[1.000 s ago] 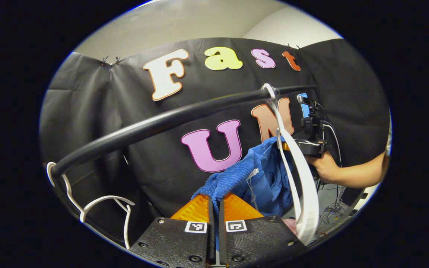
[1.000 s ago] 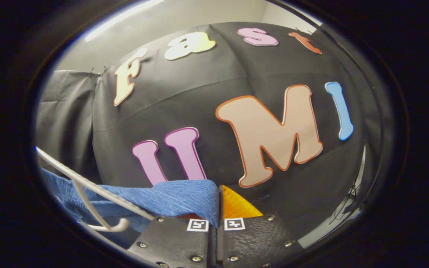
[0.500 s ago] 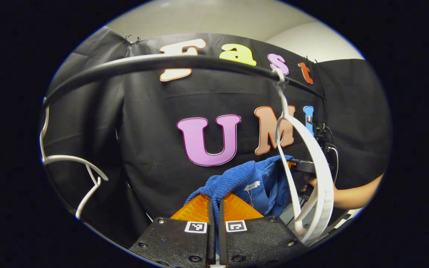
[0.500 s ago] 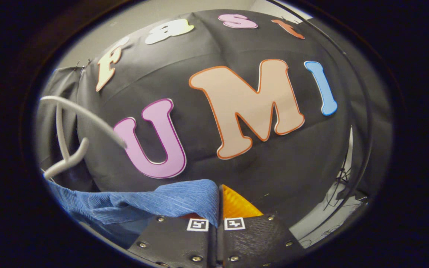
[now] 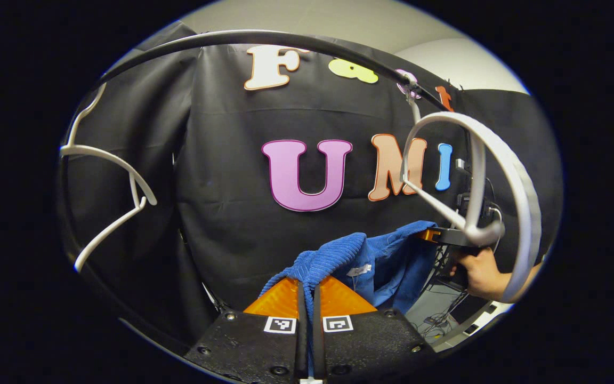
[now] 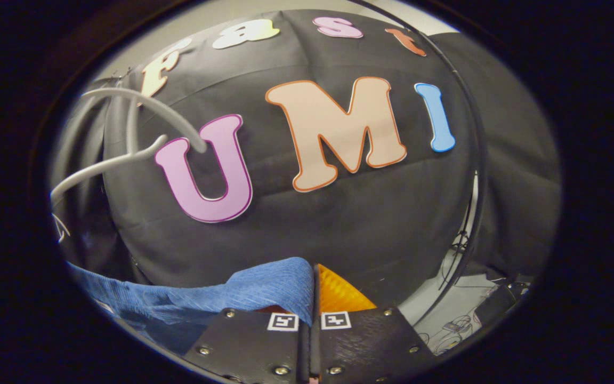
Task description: Grasp the clothes on the hanger with both hands and then place them into the laundry hamper below.
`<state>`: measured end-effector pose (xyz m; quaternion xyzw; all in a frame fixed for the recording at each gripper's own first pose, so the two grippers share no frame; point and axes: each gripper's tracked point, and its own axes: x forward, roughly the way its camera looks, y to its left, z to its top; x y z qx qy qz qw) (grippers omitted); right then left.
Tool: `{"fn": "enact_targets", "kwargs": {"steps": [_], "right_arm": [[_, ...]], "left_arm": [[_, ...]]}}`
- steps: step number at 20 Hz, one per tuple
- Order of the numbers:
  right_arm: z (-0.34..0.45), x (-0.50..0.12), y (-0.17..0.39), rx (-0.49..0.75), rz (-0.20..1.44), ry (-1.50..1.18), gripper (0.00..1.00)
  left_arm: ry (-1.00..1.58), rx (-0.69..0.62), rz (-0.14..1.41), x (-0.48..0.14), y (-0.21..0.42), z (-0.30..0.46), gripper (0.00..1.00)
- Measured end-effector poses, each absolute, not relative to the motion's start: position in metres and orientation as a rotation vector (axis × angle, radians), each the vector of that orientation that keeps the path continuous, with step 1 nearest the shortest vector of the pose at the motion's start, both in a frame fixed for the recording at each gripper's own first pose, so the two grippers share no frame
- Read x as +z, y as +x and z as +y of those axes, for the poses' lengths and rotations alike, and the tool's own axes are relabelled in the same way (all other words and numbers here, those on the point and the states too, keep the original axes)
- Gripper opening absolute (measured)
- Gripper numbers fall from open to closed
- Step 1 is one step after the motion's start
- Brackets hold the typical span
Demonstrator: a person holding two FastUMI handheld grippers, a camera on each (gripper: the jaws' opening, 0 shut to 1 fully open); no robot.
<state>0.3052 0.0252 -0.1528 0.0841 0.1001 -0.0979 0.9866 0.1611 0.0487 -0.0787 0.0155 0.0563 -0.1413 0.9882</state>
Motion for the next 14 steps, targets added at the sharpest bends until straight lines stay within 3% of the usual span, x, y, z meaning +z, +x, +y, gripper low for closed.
{"fn": "enact_targets", "kwargs": {"steps": [5, 14], "right_arm": [[0.045, -0.175, 0.247, -0.198, 0.246, 0.171, 0.01], [0.065, -0.173, 0.151, -0.046, 0.284, 0.098, 0.01]], "left_arm": [[0.038, -0.291, 0.141, -0.101, 0.134, 0.053, 0.04], [0.036, -0.226, 0.178, -0.119, 0.074, 0.007, 0.05]]}}
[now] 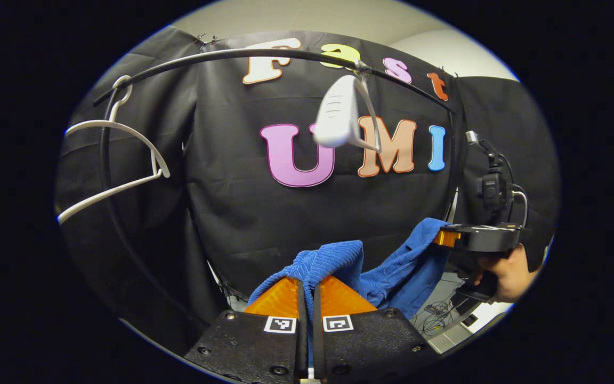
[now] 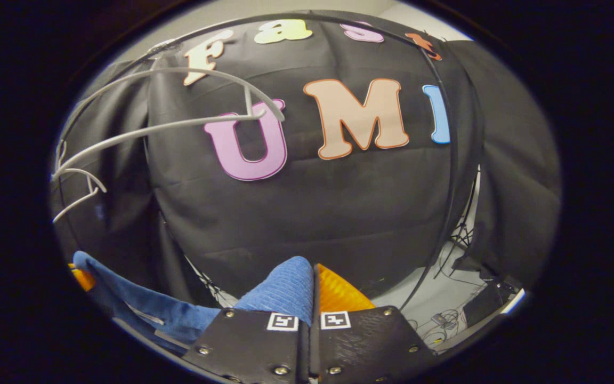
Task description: Grasp the clothes on the hanger with both hands and then place them into the laundry hamper below.
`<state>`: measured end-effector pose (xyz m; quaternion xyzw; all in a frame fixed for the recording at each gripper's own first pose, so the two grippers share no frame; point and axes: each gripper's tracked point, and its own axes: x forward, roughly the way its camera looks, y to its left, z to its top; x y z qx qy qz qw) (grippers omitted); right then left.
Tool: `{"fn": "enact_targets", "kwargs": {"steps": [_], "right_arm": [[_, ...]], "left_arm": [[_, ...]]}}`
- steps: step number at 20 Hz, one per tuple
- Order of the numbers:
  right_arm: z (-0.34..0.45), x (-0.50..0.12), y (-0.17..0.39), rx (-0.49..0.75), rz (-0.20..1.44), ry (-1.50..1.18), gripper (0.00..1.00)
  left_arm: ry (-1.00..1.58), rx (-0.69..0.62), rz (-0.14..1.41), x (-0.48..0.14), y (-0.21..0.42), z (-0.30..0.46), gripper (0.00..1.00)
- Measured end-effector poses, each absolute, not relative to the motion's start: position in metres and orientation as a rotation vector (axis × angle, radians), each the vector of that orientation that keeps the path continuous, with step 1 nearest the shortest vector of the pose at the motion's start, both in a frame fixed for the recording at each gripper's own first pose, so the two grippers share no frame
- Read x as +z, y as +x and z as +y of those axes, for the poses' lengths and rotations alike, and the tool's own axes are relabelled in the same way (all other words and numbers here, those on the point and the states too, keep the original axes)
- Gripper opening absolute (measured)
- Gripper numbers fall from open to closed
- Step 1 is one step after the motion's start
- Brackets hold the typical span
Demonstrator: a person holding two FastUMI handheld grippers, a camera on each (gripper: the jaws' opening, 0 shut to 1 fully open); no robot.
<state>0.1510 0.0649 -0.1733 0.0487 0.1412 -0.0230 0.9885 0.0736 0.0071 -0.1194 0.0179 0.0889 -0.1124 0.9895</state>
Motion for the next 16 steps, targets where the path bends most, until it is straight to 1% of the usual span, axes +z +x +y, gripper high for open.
{"fn": "enact_targets", "kwargs": {"steps": [2, 3, 4, 5, 6, 7, 8, 9, 12, 16], "right_arm": [[0.062, -0.161, 0.135, -0.035, 0.266, 0.09, 0.01], [0.06, -0.154, 0.13, -0.031, 0.262, 0.095, 0.05], [0.06, -0.145, 0.125, -0.026, 0.256, 0.101, 0.05], [0.062, -0.138, 0.118, -0.015, 0.25, 0.103, 0.01], [0.065, -0.13, 0.113, 0.002, 0.245, 0.095, 0.05], [0.069, -0.122, 0.108, 0.018, 0.233, 0.085, 0.05], [0.071, -0.111, 0.103, 0.033, 0.215, 0.077, 0.01], [0.073, -0.099, 0.1, 0.046, 0.196, 0.072, 0.05], [0.082, -0.06, 0.1, 0.082, 0.141, 0.091, 0.05], [0.085, -0.026, 0.106, 0.112, 0.092, 0.117, 0.04]], "left_arm": [[0.042, -0.227, 0.18, -0.118, 0.066, -0.008, 0.04], [0.043, -0.225, 0.175, -0.115, 0.063, -0.013, 0.04], [0.043, -0.225, 0.172, -0.113, 0.06, -0.017, 0.07], [0.038, -0.222, 0.166, -0.108, 0.058, -0.02, 0.04], [0.031, -0.222, 0.16, -0.105, 0.056, -0.025, 0.05], [0.024, -0.224, 0.148, -0.098, 0.054, -0.032, 0.05], [0.019, -0.222, 0.136, -0.092, 0.054, -0.038, 0.04], [0.021, -0.225, 0.121, -0.084, 0.055, -0.046, 0.05], [0.036, -0.245, 0.05, -0.057, 0.059, -0.069, 0.05], [0.016, -0.251, -0.037, -0.02, 0.073, -0.089, 0.04]]}}
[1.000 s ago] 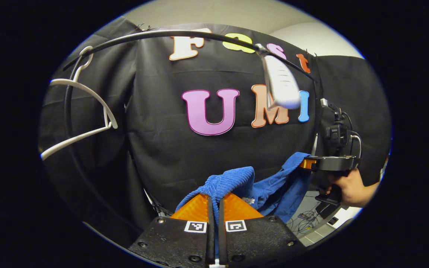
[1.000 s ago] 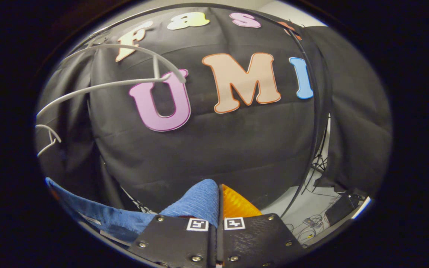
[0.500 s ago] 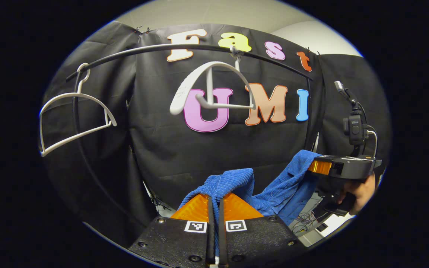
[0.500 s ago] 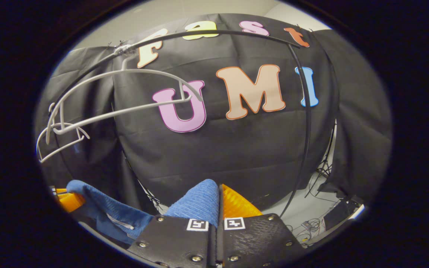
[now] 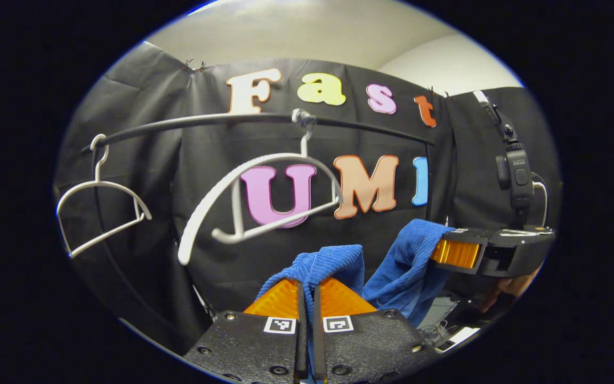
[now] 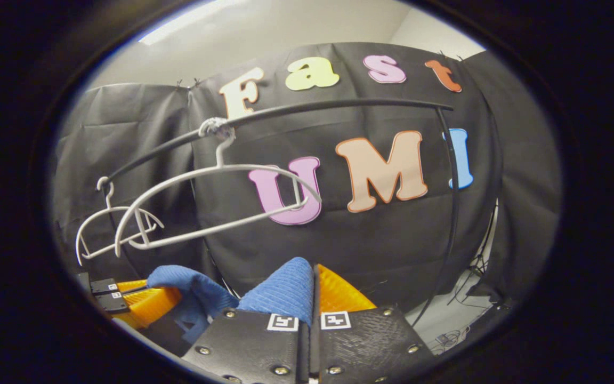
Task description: Grasp the clothes on the hanger with both hands and then place them into the laundry hamper below.
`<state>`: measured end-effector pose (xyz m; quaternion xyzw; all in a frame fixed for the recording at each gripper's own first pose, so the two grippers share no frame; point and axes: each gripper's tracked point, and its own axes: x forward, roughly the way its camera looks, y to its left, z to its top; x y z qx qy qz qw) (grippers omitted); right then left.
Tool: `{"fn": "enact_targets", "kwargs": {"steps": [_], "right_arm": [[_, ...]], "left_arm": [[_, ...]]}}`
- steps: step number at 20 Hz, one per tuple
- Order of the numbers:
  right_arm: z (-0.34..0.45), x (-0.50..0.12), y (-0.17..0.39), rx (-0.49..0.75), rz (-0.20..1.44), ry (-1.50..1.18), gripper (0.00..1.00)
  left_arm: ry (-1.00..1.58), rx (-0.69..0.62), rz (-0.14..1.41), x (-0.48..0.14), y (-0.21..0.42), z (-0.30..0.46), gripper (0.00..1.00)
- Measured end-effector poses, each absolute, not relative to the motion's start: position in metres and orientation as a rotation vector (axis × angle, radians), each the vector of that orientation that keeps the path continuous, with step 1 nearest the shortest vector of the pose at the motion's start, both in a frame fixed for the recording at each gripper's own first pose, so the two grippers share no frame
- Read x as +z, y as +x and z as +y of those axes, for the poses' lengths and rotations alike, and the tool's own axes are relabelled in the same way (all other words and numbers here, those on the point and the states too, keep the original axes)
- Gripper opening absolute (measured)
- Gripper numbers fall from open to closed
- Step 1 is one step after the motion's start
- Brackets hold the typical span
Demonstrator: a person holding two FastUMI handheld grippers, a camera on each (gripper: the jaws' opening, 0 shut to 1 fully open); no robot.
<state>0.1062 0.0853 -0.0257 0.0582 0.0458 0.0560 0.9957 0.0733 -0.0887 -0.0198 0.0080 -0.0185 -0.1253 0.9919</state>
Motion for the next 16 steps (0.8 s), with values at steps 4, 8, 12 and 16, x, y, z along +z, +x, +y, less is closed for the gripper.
{"fn": "enact_targets", "kwargs": {"steps": [4, 8, 12, 16], "right_arm": [[0.075, -0.011, 0.116, 0.101, 0.085, 0.169, 0.05], [0.069, -0.006, 0.133, 0.104, 0.066, 0.17, 0.05], [0.071, -0.041, 0.152, 0.118, 0.126, 0.117, 0.05], [0.075, -0.094, 0.169, 0.133, 0.219, 0.1, 0.05]], "left_arm": [[-0.015, -0.263, -0.059, 0.003, 0.097, -0.106, 0.02], [-0.032, -0.286, -0.091, 0.019, 0.125, -0.123, 0.05], [0.008, -0.218, -0.048, -0.013, 0.162, -0.124, 0.04], [0.035, -0.212, 0.031, -0.061, 0.185, -0.128, 0.05]]}}
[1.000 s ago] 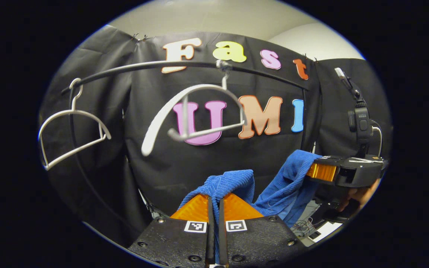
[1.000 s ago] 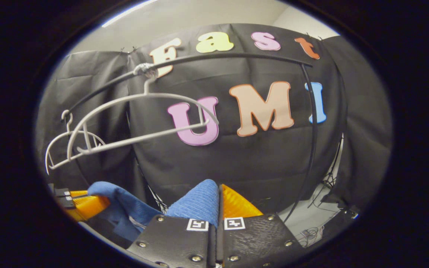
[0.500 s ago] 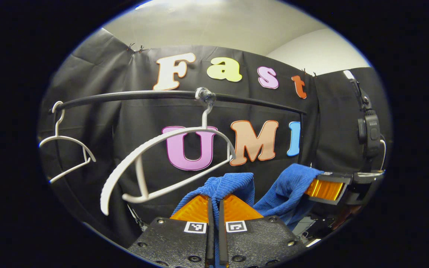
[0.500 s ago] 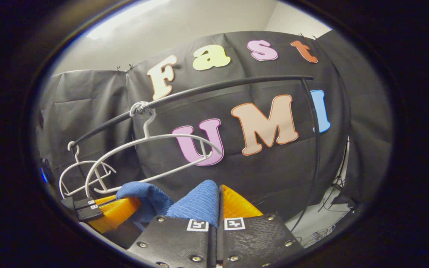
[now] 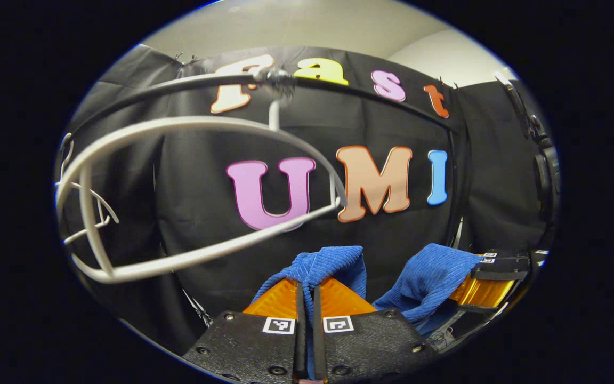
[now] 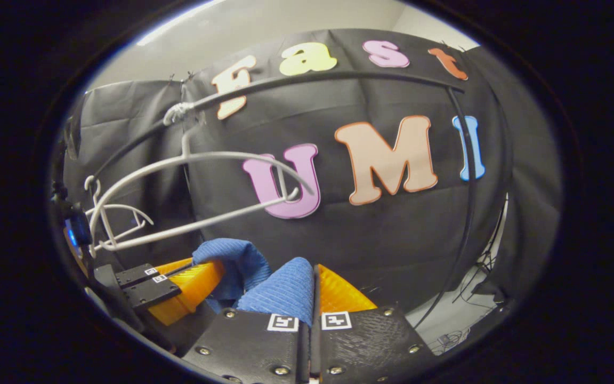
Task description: Grasp the clothes on the hanger with both hands and then place them into the laundry hamper below.
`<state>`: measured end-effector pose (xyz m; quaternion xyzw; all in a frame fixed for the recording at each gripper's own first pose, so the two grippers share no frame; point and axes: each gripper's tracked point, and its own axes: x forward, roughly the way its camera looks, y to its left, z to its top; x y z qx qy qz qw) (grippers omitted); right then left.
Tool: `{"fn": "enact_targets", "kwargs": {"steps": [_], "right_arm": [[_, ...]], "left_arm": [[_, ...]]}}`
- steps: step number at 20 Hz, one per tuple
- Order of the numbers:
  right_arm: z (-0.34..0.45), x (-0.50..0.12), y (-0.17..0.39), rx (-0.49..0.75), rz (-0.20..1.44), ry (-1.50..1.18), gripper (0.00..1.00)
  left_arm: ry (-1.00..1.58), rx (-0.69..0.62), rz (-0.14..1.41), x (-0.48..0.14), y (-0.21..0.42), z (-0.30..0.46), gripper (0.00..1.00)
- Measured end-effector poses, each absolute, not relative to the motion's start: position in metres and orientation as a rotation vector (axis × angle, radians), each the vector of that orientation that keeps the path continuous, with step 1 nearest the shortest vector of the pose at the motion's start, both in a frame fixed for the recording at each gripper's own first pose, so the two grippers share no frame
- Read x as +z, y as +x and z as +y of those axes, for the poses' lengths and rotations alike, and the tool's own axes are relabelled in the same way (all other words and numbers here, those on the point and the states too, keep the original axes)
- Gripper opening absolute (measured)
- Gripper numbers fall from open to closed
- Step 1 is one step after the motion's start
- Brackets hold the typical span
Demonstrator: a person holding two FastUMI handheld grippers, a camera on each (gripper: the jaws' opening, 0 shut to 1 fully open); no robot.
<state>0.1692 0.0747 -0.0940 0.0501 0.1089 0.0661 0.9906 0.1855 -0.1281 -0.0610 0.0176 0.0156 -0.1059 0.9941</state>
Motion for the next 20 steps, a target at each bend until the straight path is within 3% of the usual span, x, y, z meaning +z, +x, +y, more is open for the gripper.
{"fn": "enact_targets", "kwargs": {"steps": [6, 8, 10, 11, 20], "right_arm": [[0.062, -0.167, 0.183, 0.101, 0.377, 0.081, 0.05], [0.059, -0.202, 0.186, 0.082, 0.421, 0.072, 0.01], [0.051, -0.227, 0.191, 0.063, 0.459, 0.066, 0.05], [0.051, -0.24, 0.197, 0.061, 0.483, 0.064, 0.01], [0.058, -0.335, 0.239, 0.035, 0.646, 0.098, 0.02]], "left_arm": [[0.078, -0.243, 0.202, -0.145, 0.204, -0.135, 0.05], [0.066, -0.229, 0.268, -0.172, 0.21, -0.131, 0.05], [0.072, -0.224, 0.314, -0.198, 0.218, -0.129, 0.06], [0.082, -0.224, 0.336, -0.211, 0.222, -0.13, 0.05], [0.096, -0.166, 0.518, -0.322, 0.256, -0.105, 0.06]]}}
